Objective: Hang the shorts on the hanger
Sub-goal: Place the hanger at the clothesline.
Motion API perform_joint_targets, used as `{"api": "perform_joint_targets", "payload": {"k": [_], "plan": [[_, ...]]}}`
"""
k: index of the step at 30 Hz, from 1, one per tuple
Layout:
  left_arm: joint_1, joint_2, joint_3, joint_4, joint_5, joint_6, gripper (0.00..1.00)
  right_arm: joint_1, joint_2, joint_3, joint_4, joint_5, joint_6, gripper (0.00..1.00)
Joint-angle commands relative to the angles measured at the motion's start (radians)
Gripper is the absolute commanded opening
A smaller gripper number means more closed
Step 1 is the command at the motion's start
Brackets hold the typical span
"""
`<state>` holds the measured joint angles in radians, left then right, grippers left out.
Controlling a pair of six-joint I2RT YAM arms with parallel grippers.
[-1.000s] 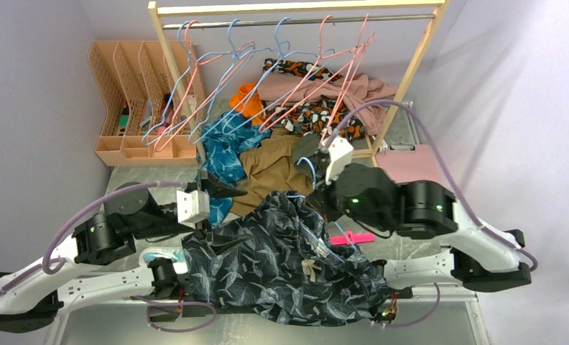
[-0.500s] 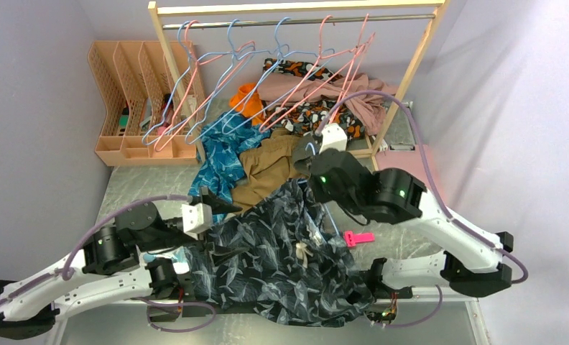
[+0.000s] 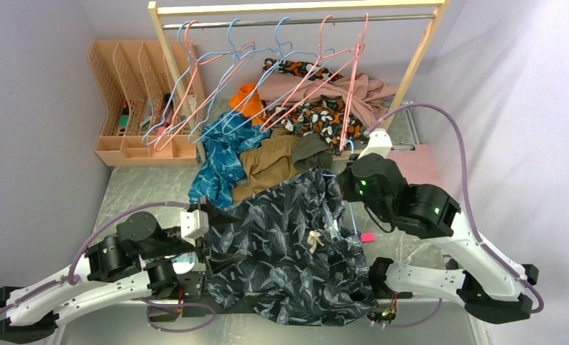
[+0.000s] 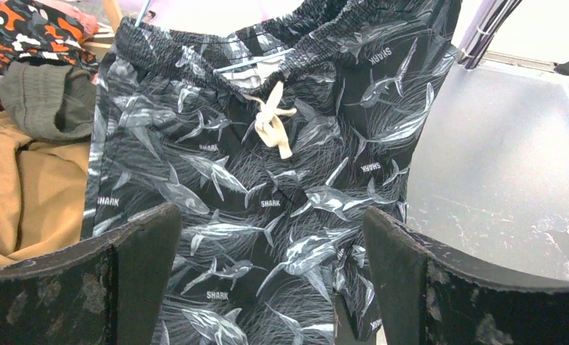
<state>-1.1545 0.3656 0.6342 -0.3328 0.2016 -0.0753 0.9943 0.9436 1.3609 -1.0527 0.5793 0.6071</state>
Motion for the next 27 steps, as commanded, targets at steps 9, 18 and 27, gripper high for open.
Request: {"api": "perform_joint_targets", "payload": {"k": [9, 18, 27], "plan": [[0.004, -0.090, -0.033, -0.002, -0.119, -0.042, 0.99, -0.007, 0.025, -0.005, 0.019, 0.163, 0.020, 0.00], [0.004, -0.157, -0.026, -0.051, -0.202, -0.049, 0.99, -0.011, -0.005, 0.030, -0.018, 0.201, 0.040, 0.00], [0.004, -0.154, -0.054, -0.021, -0.210, -0.067, 0.99, -0.011, -0.032, 0.063, -0.077, 0.205, 0.041, 0.00]]}}
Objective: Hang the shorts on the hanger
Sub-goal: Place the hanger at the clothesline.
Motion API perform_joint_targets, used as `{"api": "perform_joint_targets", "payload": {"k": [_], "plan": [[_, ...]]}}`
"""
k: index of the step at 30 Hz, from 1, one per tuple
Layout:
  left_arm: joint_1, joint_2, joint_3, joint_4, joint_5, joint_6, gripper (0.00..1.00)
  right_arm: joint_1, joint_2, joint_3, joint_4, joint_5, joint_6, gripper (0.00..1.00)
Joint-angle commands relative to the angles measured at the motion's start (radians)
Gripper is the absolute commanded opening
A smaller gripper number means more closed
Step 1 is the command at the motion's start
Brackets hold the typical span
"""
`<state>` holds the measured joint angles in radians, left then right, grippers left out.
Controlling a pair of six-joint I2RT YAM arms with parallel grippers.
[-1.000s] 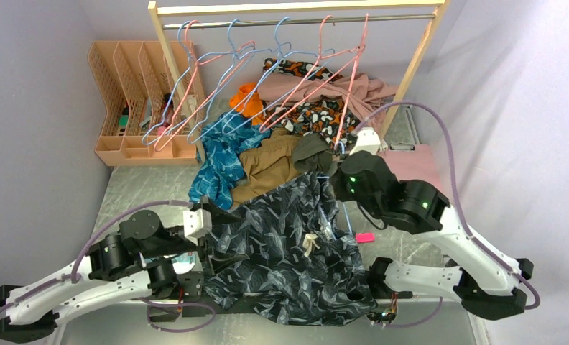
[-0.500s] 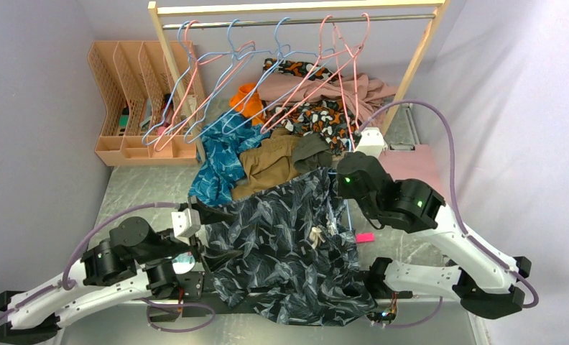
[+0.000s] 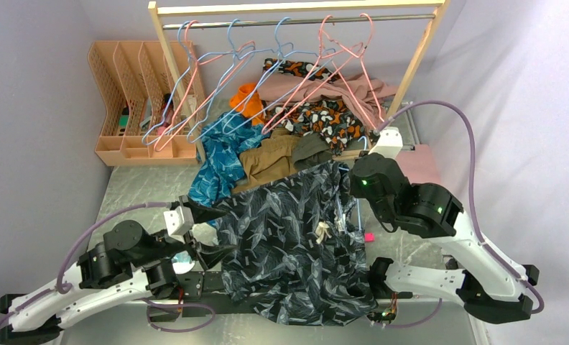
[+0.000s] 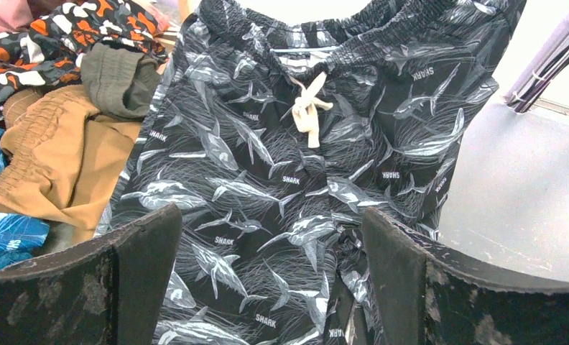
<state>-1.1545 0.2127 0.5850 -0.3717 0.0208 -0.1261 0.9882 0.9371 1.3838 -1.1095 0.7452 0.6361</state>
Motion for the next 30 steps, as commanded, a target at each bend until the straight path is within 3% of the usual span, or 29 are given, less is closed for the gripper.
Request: {"api": "perform_joint_targets", "payload": {"k": [1, 11, 19, 25, 30], "plan": [[0.004, -0.004, -0.007, 0.016, -0.030, -0.017, 0.99, -0.005, -0.030, 0.044, -0.023, 0.035, 0.006, 0.00], [0.004, -0.011, -0.022, 0.019, -0.033, -0.014, 0.99, -0.006, -0.047, 0.116, 0.002, -0.093, -0.123, 0.00], [0.004, -0.009, -0.026, 0.021, -0.032, -0.009, 1.00, -0.005, -0.040, 0.218, -0.071, -0.042, -0.139, 0.00], [0.004, 0.001, -0.025, 0.020, -0.036, -0.008, 1.00, -0.003, 0.021, 0.345, -0.248, 0.104, -0.061, 0.00], [0.004, 0.005, -0.025, 0.020, -0.034, -0.009, 1.00, -0.002, 0.048, 0.334, -0.263, 0.108, -0.056, 0.00]]}}
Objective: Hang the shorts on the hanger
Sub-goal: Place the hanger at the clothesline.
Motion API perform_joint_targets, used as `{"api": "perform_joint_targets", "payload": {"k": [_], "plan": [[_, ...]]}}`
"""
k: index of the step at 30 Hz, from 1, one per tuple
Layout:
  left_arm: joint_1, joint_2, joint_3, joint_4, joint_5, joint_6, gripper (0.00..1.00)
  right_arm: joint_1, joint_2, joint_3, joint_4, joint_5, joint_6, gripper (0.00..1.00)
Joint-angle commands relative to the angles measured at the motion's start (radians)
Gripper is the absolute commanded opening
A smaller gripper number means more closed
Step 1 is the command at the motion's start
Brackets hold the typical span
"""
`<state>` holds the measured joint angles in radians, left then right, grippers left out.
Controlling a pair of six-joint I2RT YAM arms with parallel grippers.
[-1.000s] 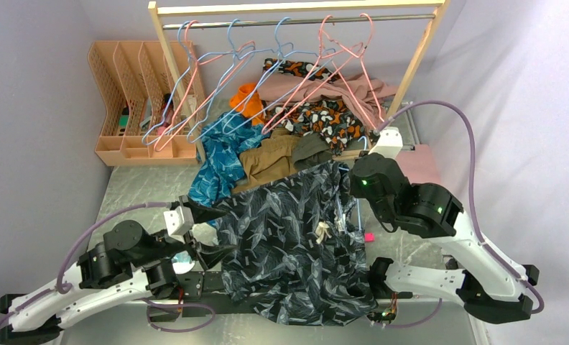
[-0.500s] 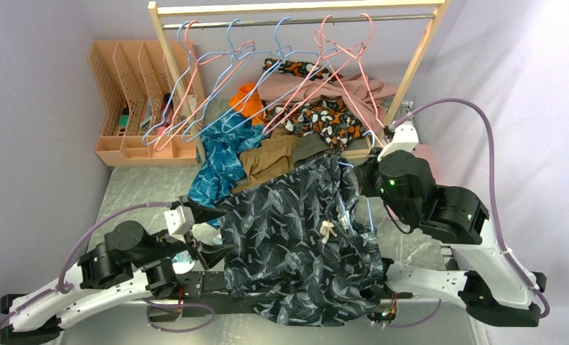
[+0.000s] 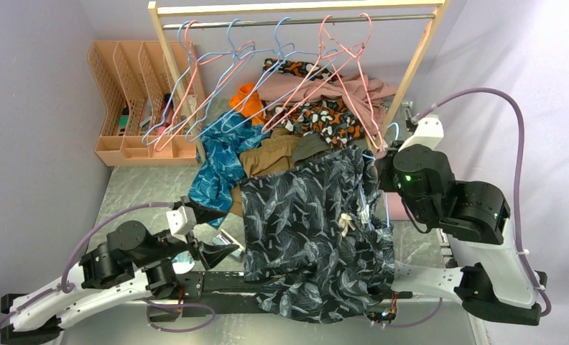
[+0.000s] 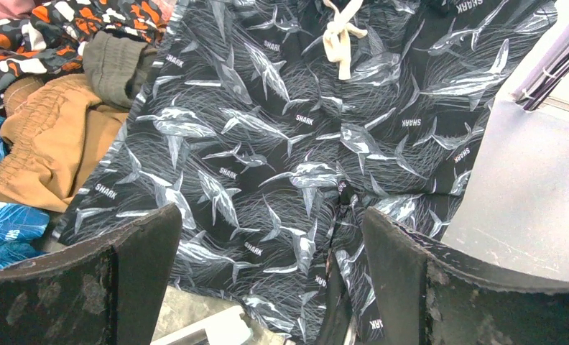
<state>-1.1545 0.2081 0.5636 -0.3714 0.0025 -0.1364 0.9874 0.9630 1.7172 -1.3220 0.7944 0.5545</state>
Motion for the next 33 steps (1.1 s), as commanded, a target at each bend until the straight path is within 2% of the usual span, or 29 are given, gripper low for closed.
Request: {"api": "perform_joint_targets", "payload": {"k": [1, 15, 26, 33], "plan": [[0.004, 0.009, -0.004, 0.018, -0.016, 0.000, 1.00, -0.001, 0.025, -0.008, -0.050, 0.059, 0.027, 0.00], [0.004, 0.031, -0.001, 0.016, -0.006, -0.003, 0.99, -0.001, -0.011, -0.193, -0.004, 0.170, 0.162, 0.00], [0.004, 0.028, -0.002, 0.008, -0.009, -0.007, 0.99, -0.004, -0.007, -0.262, 0.144, 0.254, 0.081, 0.00], [0.004, 0.035, -0.004, 0.012, 0.007, -0.003, 0.99, -0.091, 0.026, -0.295, 0.304, 0.174, -0.041, 0.00]]}}
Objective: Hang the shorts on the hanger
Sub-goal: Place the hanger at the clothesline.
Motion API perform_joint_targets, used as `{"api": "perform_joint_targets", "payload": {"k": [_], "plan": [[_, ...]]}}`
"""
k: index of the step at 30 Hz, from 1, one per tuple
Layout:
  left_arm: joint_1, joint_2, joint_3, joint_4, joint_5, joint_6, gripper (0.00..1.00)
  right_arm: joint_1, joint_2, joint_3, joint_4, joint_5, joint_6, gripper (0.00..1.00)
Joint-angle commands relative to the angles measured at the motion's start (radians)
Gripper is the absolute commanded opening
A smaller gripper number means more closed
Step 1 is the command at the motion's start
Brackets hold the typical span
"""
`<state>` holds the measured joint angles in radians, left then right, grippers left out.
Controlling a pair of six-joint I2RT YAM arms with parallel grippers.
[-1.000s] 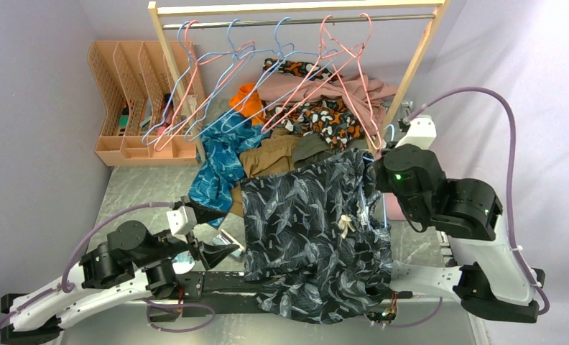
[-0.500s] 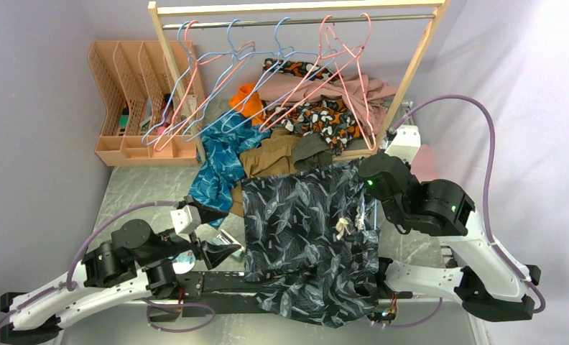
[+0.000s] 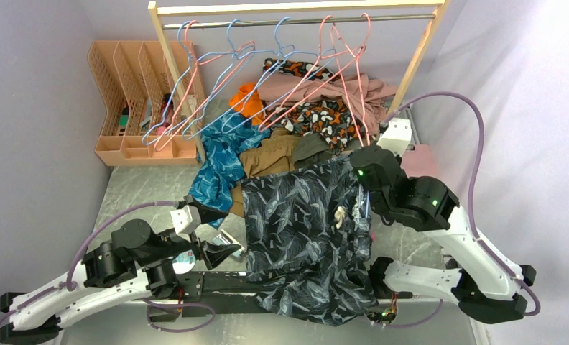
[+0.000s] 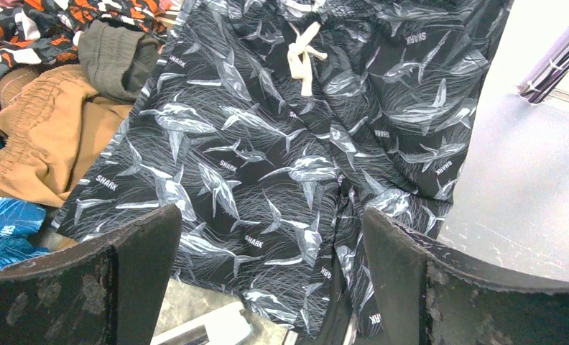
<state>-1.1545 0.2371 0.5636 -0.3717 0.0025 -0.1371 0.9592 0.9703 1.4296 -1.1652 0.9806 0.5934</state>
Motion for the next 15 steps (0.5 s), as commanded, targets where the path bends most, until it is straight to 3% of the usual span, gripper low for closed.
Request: {"api": "perform_joint_targets", "payload": {"k": [1, 15], "plan": [[0.004, 0.006, -0.002, 0.011, 0.007, -0.004, 0.99, -0.089, 0.022, -0.014, 0.170, -0.030, -0.095, 0.00], [0.004, -0.009, -0.004, 0.010, 0.004, -0.004, 0.99, -0.535, -0.043, -0.230, 0.449, -0.374, -0.234, 0.00]]}}
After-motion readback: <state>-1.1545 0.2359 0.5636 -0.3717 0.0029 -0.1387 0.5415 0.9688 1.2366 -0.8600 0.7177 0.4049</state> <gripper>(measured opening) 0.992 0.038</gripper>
